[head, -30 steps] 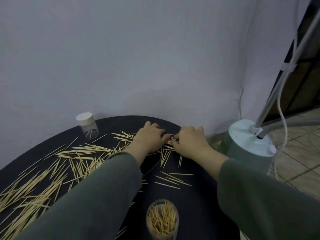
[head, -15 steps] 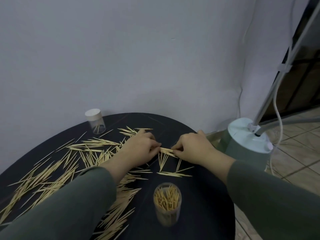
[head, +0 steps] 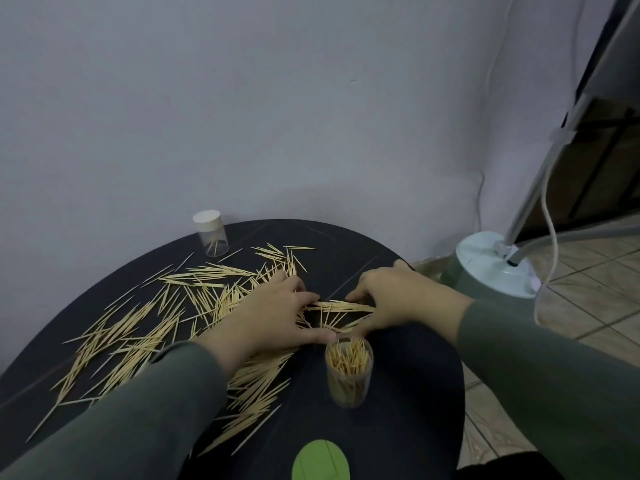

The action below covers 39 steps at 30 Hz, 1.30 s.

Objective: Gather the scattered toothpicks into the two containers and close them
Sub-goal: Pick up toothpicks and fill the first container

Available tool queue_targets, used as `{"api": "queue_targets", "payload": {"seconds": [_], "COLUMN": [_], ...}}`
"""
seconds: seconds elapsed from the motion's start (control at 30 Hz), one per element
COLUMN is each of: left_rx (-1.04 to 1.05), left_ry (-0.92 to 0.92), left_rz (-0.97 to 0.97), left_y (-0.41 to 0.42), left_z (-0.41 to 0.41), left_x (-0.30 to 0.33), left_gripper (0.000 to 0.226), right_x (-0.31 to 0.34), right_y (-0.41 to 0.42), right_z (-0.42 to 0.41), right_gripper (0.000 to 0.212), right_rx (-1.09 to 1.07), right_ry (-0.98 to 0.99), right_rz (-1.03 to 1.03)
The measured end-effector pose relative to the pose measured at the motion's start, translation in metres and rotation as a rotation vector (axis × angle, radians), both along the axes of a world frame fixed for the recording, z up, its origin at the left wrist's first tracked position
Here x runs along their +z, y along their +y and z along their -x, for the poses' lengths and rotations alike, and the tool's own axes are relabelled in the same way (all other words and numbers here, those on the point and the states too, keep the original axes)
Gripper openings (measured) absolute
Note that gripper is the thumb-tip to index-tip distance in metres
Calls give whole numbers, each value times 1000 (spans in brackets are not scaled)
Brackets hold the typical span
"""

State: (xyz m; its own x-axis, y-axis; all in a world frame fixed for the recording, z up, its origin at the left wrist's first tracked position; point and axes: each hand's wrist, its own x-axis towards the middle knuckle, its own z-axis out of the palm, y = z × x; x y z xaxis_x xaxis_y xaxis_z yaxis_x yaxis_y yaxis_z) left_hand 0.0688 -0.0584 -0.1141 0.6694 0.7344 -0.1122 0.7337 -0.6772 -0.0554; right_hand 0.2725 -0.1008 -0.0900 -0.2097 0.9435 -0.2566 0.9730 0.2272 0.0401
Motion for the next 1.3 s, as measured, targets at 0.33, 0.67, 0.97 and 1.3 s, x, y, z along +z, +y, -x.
{"api": "queue_targets", "payload": {"seconds": [0.33,0.67,0.97,1.3], "left_rx": [45,17,-56,-172], "left_ry": [-79,-99,-106,-115], "left_rz": [0,-109,-116,-141], "left_y": [5,6,1,6], "left_z": [-2,-3,-15,-5], "left_x": [3,4,-2,0], "left_gripper": [51,35,38,33], "right_x": [-8,-10,-13,-16], "right_y": [2,-2,3,5], "right_z": [5,7,7,3], "right_gripper": [31,32,30,22], "right_rx": [6,42,13,37], "right_ry": [70,22,47,-3], "right_rz": [-157,-212,-209,-224]}}
